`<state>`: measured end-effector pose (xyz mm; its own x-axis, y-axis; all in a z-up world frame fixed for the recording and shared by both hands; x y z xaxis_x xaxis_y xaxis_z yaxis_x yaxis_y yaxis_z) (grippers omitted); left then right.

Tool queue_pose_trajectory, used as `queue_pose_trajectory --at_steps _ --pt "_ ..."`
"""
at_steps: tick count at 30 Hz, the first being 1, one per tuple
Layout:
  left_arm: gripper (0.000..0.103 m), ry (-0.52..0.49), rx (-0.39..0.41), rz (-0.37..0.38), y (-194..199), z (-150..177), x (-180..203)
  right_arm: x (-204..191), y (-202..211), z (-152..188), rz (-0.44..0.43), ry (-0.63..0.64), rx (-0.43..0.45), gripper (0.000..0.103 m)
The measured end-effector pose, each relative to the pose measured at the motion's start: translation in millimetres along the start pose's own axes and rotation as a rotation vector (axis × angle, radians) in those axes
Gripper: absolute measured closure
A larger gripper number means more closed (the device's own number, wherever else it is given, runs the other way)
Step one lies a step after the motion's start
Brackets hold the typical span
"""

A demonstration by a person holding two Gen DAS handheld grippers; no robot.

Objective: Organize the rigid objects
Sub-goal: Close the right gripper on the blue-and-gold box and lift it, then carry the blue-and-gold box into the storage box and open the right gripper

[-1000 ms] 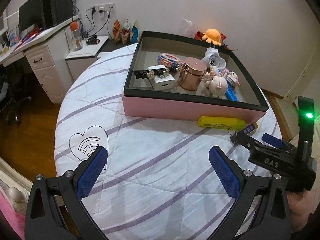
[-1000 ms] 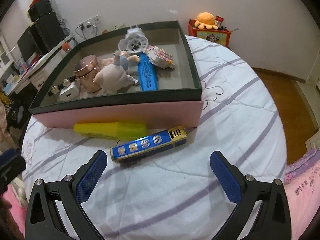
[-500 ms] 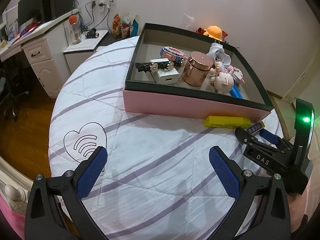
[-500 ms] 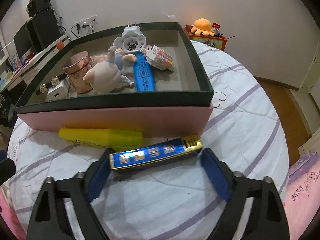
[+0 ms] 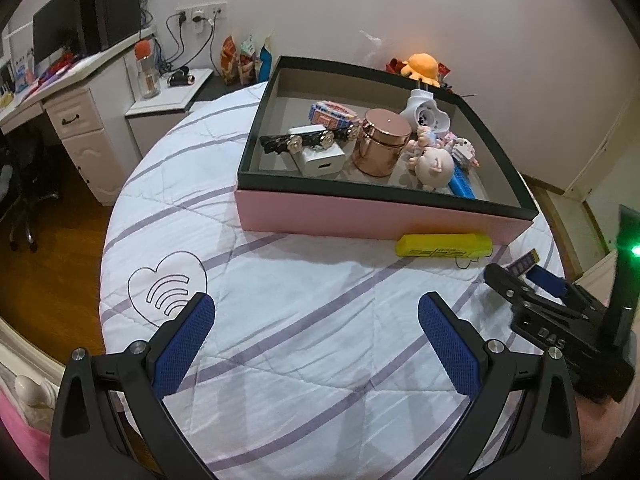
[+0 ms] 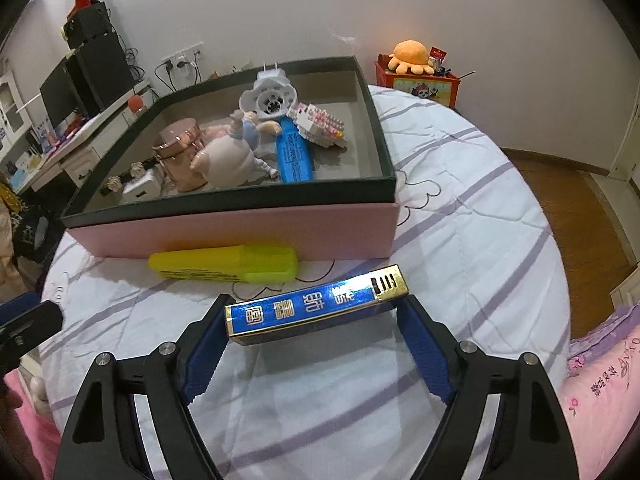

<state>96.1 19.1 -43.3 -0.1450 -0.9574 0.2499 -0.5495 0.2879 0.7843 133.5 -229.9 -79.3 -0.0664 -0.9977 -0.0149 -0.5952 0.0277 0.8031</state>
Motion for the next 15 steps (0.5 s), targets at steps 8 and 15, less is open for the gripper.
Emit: queue_pose_trajectory --at_steps 8,15 --pt "0.000 -0.026 0.065 -0.006 13.4 -31.6 4.5 -5.8 40.5 -33.2 -0.052 0.009 0.087 0.020" --pt "0.000 -0.049 0.119 -0.035 8.9 -82.2 -1.0 -24.9 40.2 -89.1 -0.065 0.055 0.151 0.020"
Point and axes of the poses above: each gripper's, at about its wrist camera, not at the fingertips, and y roughly against the way its jaws point, x to its right, z to its underside, the point moved 3 cm from there along -y, roughly the way its jaws point, and after that the axes turned 8 degrees about z, right-handed, at the moved point
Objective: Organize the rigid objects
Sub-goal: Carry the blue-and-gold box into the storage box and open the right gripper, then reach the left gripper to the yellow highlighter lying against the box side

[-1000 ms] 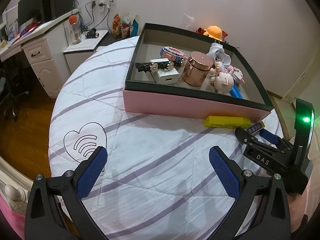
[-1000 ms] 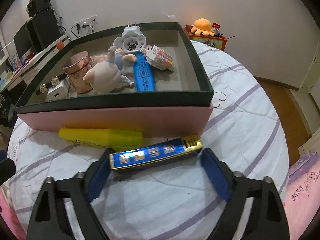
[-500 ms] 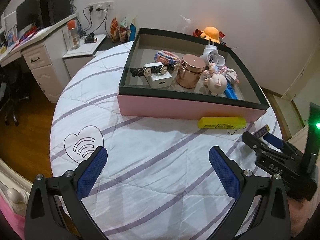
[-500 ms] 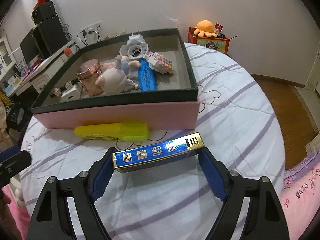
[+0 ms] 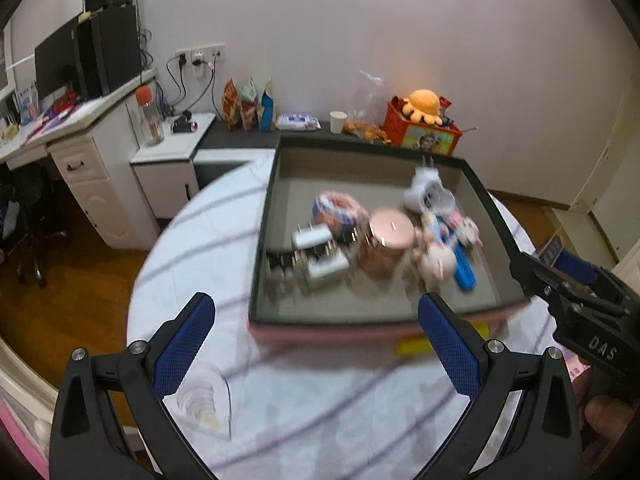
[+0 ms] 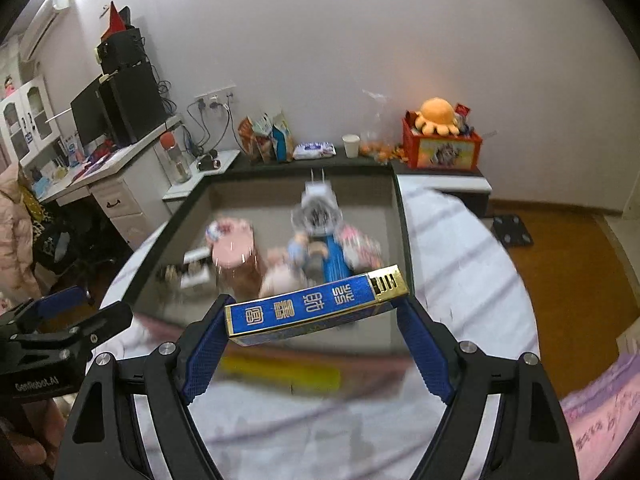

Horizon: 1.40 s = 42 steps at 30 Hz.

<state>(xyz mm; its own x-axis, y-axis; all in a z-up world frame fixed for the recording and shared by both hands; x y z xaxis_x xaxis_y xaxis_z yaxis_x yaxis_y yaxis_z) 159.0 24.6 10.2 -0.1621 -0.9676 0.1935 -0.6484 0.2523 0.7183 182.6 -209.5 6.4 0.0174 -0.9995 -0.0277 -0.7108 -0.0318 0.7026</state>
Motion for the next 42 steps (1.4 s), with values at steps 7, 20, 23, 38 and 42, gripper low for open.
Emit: queue_pose_trajectory --at_steps 7,20,23,38,42 --pt "0.000 0.027 0.008 -0.016 -36.0 -37.2 -17.9 -0.5 -64.3 -45.3 -0.009 -0.003 -0.049 0.020" --pt "0.000 0.077 -0.042 0.001 -77.8 -41.3 -36.2 -8.8 -154.0 -54.2 0.025 0.057 -0.273 0.017" --pt "0.000 0.076 -0.042 0.005 -77.0 -40.7 -34.9 -9.2 -155.0 -51.5 0.039 0.069 -0.293 0.014" --pt "0.000 0.029 -0.005 0.009 -32.0 -21.3 -3.4 -6.8 -80.3 -30.6 0.009 0.019 -0.172 0.010" --pt "0.000 0.007 0.002 0.011 -14.4 -9.8 11.2 -5.0 -52.4 -21.3 -0.002 0.012 -0.136 0.009"
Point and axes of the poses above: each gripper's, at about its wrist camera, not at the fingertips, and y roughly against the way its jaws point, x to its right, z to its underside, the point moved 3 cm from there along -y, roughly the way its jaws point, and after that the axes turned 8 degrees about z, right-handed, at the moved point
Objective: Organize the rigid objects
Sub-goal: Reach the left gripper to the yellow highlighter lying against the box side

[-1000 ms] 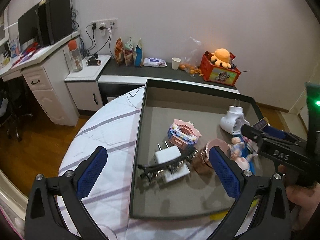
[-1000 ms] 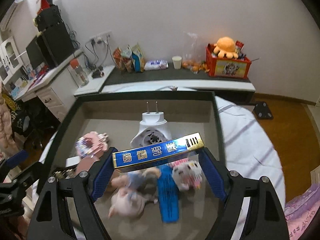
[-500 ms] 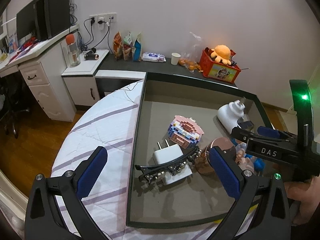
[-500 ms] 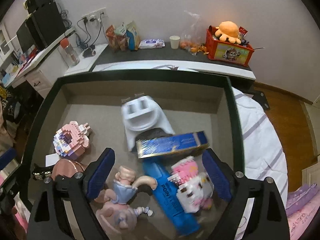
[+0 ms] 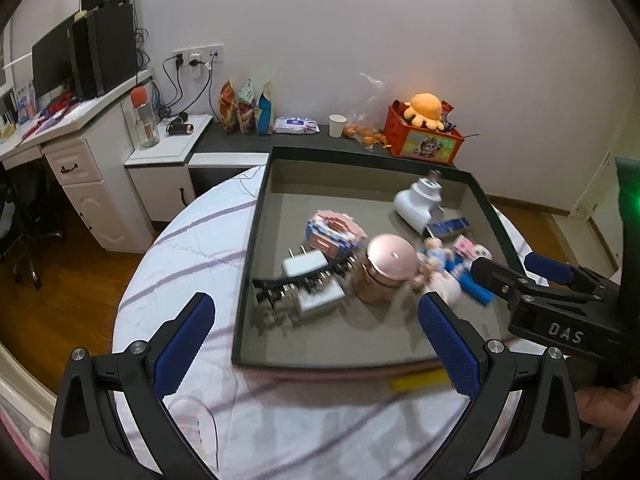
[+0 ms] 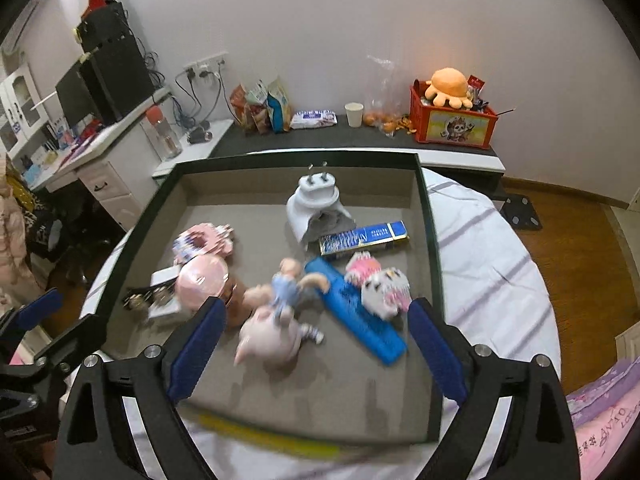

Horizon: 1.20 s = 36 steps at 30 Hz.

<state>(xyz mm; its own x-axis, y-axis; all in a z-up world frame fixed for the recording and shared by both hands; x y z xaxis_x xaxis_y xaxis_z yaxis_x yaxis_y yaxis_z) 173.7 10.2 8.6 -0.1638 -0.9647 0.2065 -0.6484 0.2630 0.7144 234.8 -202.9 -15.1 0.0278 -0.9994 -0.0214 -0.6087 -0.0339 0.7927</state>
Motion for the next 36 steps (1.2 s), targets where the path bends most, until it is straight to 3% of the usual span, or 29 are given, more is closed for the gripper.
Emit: queue_pose_trajectory --at_steps 11,22,26,36 --pt "0.000 -0.042 -0.034 0.005 24.1 47.4 31.1 33.7 57.6 54.6 -0.009 -0.079 0.049 0.002" --pt "0.000 -0.071 -0.085 0.016 28.2 83.2 59.1 61.6 74.3 102.3 -0.003 -0.154 0.031 0.000" --pt "0.000 -0.073 -0.096 0.028 21.0 86.6 67.5 69.1 78.3 106.5 -0.008 -0.177 0.041 0.000" --pt "0.000 -0.047 -0.176 0.073 -40.7 88.0 98.8 96.1 72.4 107.7 0.014 -0.225 0.042 0.000"
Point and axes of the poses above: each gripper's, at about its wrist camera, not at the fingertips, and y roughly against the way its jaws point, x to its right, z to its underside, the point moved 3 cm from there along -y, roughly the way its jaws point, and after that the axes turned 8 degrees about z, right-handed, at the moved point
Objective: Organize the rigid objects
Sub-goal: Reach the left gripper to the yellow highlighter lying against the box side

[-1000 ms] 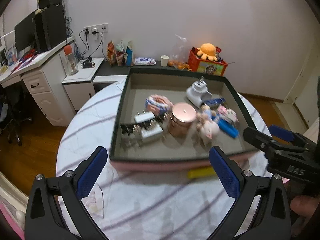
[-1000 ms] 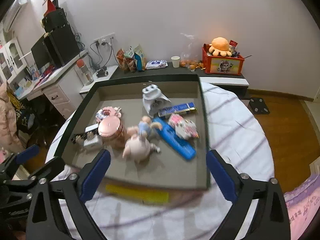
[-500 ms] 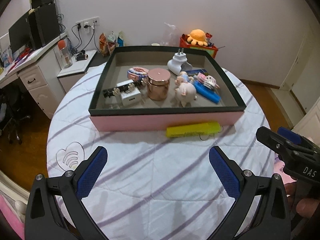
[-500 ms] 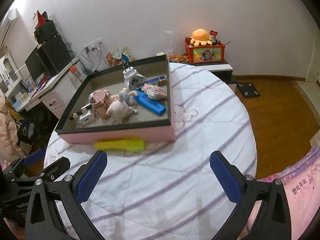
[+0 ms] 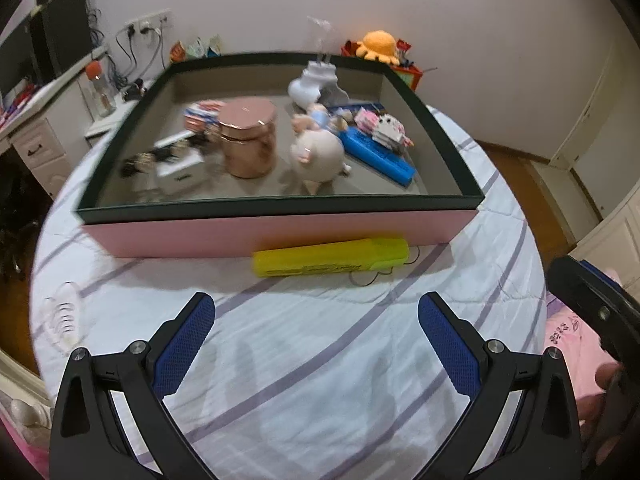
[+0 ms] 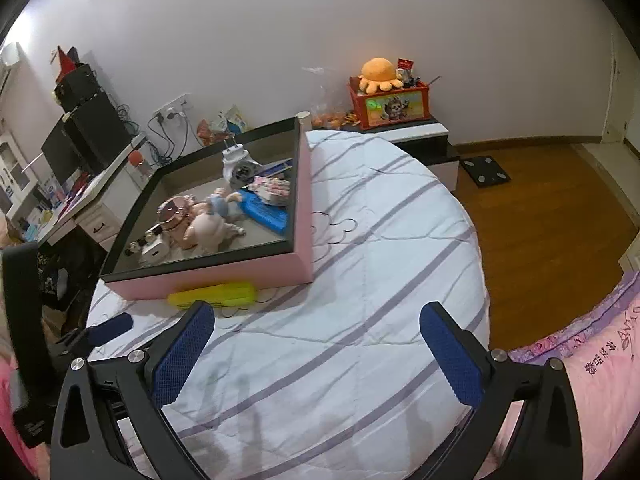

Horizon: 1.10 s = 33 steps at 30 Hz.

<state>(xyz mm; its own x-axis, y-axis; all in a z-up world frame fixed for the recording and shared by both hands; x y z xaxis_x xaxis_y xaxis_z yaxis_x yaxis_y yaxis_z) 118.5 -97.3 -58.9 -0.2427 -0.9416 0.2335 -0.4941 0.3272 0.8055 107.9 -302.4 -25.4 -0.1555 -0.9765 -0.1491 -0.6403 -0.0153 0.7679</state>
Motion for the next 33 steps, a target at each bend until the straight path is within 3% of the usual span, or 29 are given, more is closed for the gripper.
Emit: queue_pose_trajectory --at_steps 10,22,30,33 --pt "0.000 0.031 -0.062 -0.016 -51.7 -12.6 5.2 13.6 -33.1 -9.9 0.005 -0.006 -0.048 0.000" --pt "0.000 0.044 -0.041 -0.110 -59.0 -10.1 19.7 9.4 -55.4 -16.0 -0.035 0.008 -0.077 0.000" --pt "0.000 0.118 -0.023 -0.049 -50.7 -8.8 8.4 15.3 -56.7 -15.8 -0.018 0.008 -0.086 0.000" --pt "0.010 0.130 -0.010 -0.038 -43.2 -4.3 0.9 15.2 -56.2 -14.8 -0.017 0.010 -0.090 0.000"
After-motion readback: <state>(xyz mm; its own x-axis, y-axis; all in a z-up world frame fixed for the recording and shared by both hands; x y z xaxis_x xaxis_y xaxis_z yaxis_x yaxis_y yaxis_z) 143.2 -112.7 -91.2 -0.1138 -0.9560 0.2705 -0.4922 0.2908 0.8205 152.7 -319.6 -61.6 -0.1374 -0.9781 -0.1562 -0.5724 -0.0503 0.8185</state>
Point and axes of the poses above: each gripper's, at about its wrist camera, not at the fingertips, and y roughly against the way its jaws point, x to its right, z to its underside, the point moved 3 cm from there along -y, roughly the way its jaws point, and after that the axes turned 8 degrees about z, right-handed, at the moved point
